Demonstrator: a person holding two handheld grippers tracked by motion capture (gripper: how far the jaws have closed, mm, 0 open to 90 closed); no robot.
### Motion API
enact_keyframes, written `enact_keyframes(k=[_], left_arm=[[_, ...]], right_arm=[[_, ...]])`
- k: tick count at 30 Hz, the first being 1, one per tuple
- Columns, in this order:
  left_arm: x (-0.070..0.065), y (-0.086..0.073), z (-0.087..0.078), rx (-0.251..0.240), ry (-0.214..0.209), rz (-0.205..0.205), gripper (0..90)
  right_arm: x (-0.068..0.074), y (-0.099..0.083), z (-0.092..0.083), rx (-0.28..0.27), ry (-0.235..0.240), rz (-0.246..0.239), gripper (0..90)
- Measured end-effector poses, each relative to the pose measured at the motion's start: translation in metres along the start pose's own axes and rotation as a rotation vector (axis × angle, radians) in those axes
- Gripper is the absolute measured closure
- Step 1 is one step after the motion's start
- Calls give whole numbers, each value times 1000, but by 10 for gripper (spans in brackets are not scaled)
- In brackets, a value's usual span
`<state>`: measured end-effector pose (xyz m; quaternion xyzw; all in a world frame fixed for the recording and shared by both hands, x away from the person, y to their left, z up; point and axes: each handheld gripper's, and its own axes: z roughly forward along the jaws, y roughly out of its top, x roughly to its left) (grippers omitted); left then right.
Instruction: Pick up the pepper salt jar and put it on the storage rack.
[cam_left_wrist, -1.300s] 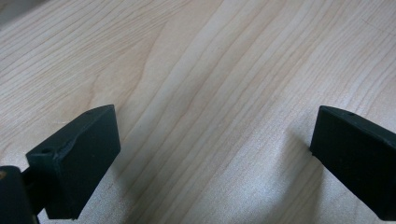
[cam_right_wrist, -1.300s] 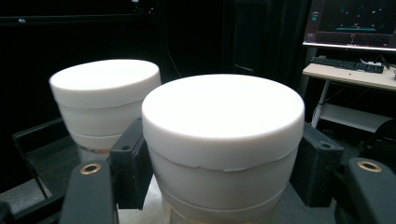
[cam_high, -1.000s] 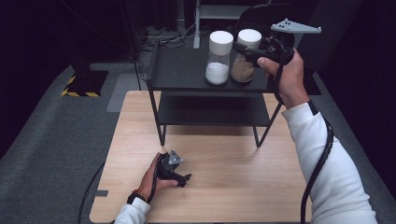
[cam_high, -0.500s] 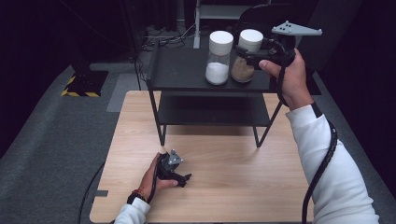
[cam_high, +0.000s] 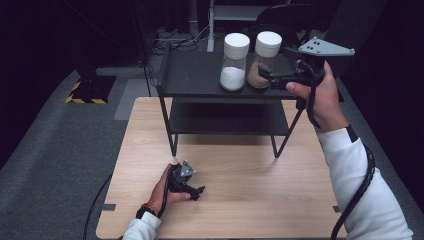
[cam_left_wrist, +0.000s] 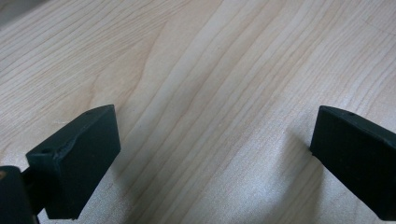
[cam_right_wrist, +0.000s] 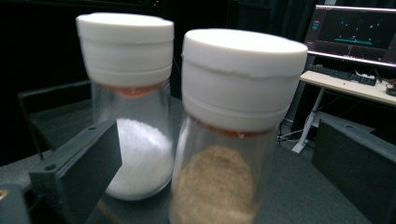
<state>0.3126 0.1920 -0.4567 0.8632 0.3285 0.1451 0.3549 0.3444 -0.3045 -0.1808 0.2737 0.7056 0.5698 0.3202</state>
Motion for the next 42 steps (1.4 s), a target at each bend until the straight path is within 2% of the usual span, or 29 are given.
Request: enact_keyframes(k=[10, 20, 27, 32, 42], left_arm=[[0, 0, 0, 1, 0, 1, 16], [0, 0, 0, 3, -1, -1, 16], [0, 0, 0, 2, -1, 0, 16], [0, 0, 0, 2, -1, 0, 16], [0, 0, 0, 2, -1, 1, 16]], right_arm=[[13, -15, -14, 24, -1, -61, 1], [21, -41, -25, 48, 14, -71, 1], [23, -58, -32, 64, 22, -61, 1], [26, -71, -35, 76, 15, -82, 1], [29, -101, -41, 110, 46, -97, 2]])
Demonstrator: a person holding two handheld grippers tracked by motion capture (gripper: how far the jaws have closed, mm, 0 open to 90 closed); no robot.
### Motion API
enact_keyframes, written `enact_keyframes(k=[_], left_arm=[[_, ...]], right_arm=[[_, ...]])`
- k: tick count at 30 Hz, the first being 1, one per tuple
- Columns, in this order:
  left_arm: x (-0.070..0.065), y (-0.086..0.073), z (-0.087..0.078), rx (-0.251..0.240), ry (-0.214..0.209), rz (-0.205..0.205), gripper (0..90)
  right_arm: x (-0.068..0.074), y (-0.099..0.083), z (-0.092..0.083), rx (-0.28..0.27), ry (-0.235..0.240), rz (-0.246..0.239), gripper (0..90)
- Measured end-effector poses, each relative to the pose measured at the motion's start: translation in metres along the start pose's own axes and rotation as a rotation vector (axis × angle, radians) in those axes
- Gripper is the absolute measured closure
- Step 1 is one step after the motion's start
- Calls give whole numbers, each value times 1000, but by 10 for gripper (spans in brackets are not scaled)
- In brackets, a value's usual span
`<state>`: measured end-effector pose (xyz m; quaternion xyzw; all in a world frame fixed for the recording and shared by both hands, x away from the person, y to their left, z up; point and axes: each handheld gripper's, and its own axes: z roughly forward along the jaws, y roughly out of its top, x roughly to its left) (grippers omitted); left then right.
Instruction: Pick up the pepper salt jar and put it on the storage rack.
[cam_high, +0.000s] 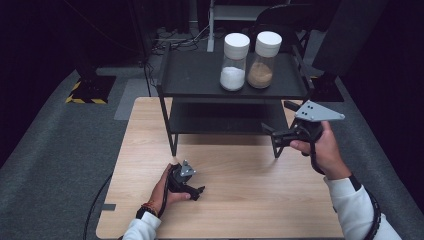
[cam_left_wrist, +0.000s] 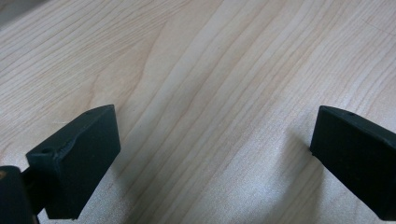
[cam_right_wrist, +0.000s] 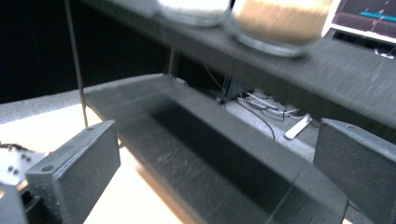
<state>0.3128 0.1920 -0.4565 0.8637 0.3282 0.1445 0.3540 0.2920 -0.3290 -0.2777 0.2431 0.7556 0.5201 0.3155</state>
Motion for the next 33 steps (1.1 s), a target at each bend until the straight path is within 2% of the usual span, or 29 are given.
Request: enact_keyframes(k=[4, 9, 12, 21, 26, 33], left_arm=[[0, 0, 0, 0, 0, 0, 16], [0, 0, 0, -1, 0, -1, 16], [0, 0, 0, -1, 0, -1, 16], [0, 0, 0, 0, 0, 0, 15], [0, 0, 0, -1, 0, -1, 15], [0, 0, 0, 0, -1, -1, 14]], right_arm=[[2, -9, 0, 15, 8, 0, 2], [4, -22, 2, 50, 23, -23, 2], [3, -34, 3, 71, 44, -4, 2], [6, -60, 8, 122, 64, 8, 2], [10, -73, 11, 147, 59, 24, 3], [18, -89, 17, 191, 75, 34, 5]])
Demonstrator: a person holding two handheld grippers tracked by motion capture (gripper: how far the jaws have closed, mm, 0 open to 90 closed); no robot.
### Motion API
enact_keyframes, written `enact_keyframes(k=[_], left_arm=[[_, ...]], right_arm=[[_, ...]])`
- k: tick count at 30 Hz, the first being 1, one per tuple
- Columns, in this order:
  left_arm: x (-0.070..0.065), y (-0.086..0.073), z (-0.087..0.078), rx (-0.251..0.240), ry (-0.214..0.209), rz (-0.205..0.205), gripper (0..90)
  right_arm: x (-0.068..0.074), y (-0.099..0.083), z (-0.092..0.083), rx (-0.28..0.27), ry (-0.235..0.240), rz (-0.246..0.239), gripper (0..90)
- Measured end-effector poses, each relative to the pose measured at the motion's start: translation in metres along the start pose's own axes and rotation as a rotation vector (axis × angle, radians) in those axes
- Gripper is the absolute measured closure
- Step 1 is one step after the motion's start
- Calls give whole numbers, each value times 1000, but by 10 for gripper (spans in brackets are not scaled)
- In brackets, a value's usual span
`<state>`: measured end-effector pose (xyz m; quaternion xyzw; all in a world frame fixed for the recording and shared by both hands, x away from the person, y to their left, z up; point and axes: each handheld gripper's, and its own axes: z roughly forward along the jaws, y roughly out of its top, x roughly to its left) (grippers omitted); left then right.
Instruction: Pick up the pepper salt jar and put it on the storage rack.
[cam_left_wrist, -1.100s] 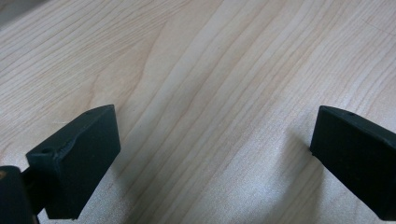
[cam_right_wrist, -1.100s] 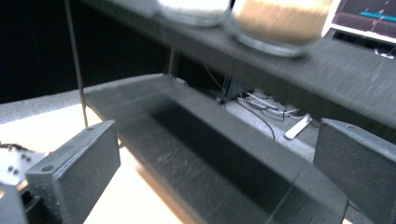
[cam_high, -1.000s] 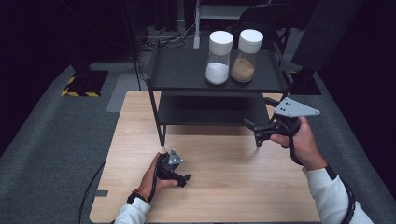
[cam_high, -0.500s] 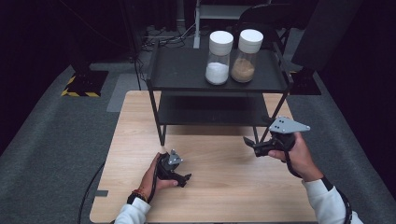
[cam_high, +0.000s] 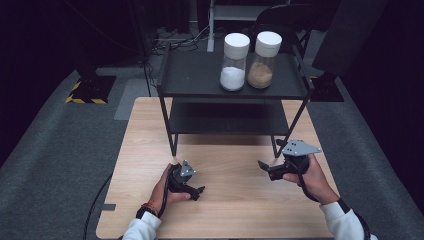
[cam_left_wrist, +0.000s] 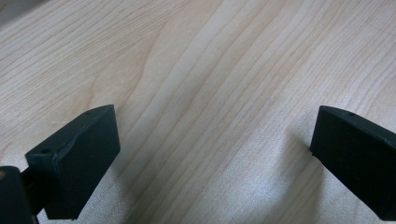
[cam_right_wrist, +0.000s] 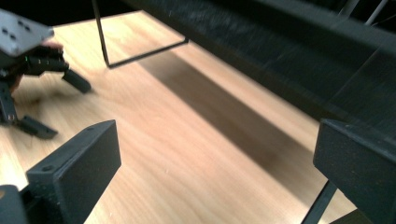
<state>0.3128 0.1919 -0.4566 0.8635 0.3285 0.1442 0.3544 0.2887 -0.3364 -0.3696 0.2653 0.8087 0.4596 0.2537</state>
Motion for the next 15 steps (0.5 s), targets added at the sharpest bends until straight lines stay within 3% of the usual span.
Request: enact_keyframes(k=[15], left_arm=[[0, 0, 0, 0, 0, 0, 14]], right_arm=[[9, -32, 15, 88, 30, 21, 10]])
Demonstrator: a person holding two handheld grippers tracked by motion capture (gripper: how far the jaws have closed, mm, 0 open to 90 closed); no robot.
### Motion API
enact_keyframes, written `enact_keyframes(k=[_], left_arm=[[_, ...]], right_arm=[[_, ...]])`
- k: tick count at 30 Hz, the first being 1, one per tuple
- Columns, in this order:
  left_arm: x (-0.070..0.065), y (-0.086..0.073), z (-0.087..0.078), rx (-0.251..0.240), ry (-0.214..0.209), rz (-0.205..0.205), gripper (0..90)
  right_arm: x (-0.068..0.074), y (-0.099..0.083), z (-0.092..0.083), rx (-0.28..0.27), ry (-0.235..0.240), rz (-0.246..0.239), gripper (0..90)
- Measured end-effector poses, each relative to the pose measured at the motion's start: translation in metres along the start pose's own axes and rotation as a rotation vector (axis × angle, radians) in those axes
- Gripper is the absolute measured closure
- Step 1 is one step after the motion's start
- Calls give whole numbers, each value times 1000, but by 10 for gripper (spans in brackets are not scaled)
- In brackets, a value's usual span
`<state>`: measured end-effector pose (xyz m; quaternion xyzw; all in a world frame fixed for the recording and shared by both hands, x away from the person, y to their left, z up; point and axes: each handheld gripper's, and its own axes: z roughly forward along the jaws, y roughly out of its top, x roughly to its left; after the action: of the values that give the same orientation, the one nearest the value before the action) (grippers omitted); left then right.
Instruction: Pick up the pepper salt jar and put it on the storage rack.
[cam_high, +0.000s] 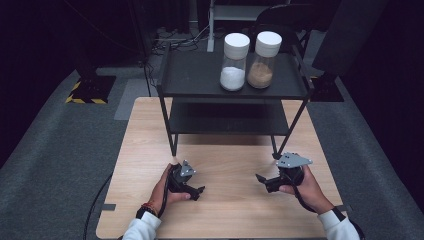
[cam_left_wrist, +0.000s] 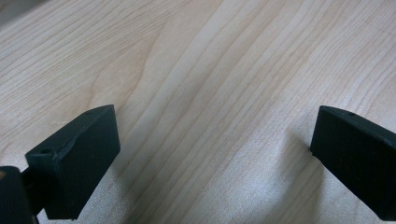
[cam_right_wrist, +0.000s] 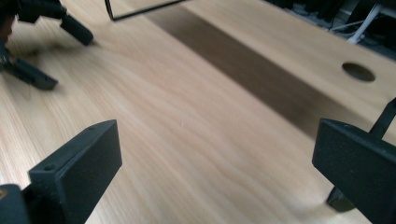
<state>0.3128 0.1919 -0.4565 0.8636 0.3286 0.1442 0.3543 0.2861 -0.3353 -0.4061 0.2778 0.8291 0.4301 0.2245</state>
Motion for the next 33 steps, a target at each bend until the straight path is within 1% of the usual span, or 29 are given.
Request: enact_keyframes(k=[4, 6, 10, 15, 17, 26, 30, 33], left_arm=[[0, 0, 0, -1, 0, 1, 14], [0, 0, 0, 0, 0, 0, 14], [0, 0, 0, 0, 0, 0, 14], [0, 0, 0, 0, 0, 0, 14], [0, 0, 0, 0, 0, 0, 14], [1, 0, 0, -1, -3, 5, 11], [1, 0, 0, 0, -3, 6, 11], [1, 0, 0, -1, -3, 5, 10]], right_arm=[[1, -8, 5, 42, 11, 1, 12], [1, -10, 7, 56, 12, -3, 12], [-1, -16, 10, 72, 15, 5, 13], [-2, -21, 17, 121, 21, 2, 13], [-4, -24, 20, 137, 28, 10, 13], [-8, -28, 25, 180, 30, 21, 14], [-8, -28, 28, 197, 39, 19, 14], [-7, -27, 30, 215, 41, 7, 14]])
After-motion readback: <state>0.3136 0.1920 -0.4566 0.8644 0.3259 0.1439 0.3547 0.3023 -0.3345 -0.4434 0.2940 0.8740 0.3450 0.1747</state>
